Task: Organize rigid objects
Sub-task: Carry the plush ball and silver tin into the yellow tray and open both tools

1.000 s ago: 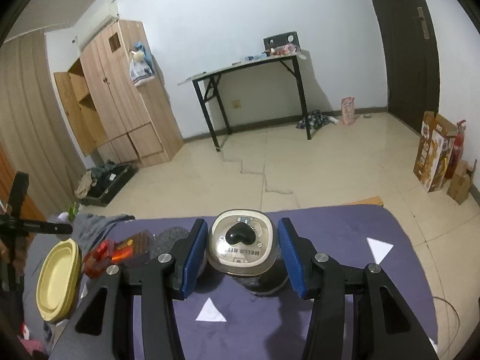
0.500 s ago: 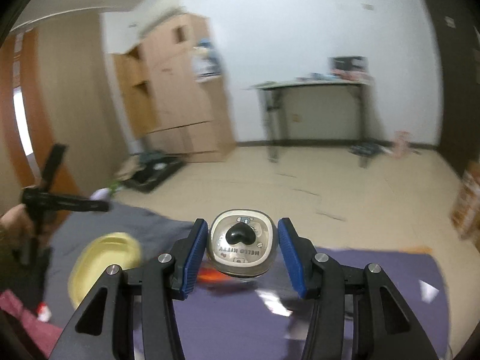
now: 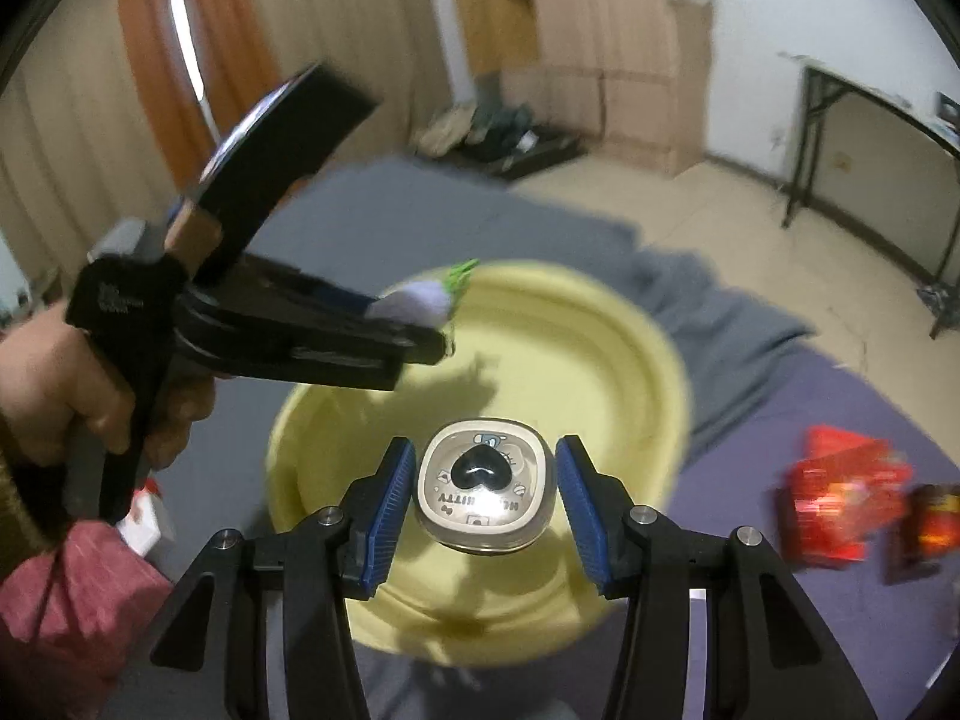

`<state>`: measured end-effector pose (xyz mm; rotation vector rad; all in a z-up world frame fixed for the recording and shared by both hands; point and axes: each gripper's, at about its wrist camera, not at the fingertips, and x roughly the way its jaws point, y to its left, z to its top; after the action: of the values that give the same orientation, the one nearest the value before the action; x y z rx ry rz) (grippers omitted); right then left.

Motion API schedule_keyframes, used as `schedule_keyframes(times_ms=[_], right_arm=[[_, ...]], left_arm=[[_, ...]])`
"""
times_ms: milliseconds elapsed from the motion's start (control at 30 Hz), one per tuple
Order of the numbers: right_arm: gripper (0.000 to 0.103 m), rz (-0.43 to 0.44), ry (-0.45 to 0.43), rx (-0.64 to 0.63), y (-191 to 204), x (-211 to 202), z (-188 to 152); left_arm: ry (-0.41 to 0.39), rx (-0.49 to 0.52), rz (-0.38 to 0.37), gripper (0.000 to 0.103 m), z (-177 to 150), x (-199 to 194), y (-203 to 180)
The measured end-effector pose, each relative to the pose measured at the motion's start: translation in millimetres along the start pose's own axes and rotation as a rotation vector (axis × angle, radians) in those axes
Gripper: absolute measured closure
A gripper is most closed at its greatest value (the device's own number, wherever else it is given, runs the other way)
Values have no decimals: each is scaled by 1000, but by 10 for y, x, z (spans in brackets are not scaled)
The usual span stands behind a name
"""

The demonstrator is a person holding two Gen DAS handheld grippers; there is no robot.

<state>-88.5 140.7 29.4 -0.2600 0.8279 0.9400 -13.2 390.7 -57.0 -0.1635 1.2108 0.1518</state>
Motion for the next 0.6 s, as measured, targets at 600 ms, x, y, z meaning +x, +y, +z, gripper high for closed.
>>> schedule_keyframes(times_ms=[600], right_arm=[[34,-50,115,-120,351,1111,-107]], left_arm=[[-18,-75,-55,37,114,306,177]])
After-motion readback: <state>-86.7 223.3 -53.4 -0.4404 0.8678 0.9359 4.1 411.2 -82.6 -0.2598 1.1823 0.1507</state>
